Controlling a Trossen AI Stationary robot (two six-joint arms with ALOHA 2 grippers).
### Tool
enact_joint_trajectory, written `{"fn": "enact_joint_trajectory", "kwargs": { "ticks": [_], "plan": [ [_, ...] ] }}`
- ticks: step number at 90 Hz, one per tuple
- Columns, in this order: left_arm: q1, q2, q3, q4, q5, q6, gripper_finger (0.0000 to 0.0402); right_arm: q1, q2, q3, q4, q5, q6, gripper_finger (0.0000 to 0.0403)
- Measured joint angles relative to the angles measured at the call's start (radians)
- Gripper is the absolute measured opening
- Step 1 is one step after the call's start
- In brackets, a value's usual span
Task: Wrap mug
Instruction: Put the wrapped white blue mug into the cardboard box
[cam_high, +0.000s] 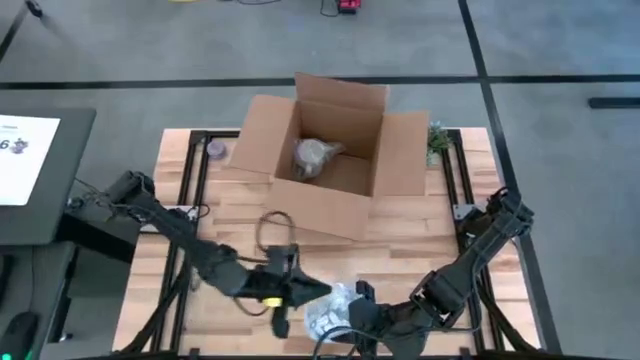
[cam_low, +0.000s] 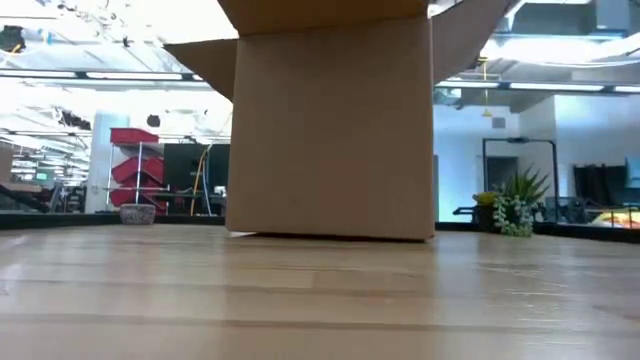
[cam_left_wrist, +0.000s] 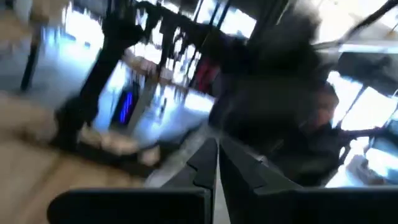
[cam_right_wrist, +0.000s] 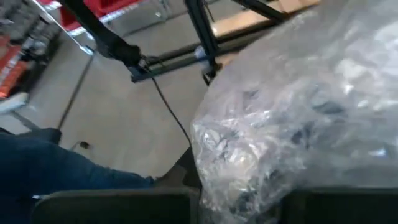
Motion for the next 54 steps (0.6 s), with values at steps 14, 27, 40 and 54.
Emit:
{"fn": "enact_joint_trajectory", "kwargs": {
  "ticks": [14,27,40,54],
  "plan": [
    [0.007,0.050,0.002,-0.009,0.055,-0.102,0.0000,0.017,0.000,0.000,-0.007,-0.001,0.003,0.0024],
    [0.005,0.081,0.002,-0.001,0.100,-0.169,0.0000,0.024,0.001,0.013,-0.022,-0.009,0.010,0.0024],
    [0.003,0.079,0.003,-0.002,0.141,-0.174,0.0000,0.024,0.001,0.041,-0.029,-0.013,-0.022,0.0024],
    [0.003,0.073,0.003,0.004,0.214,-0.169,0.0000,0.024,0.001,0.065,-0.029,-0.013,-0.047,0.0024]
  ]
}}
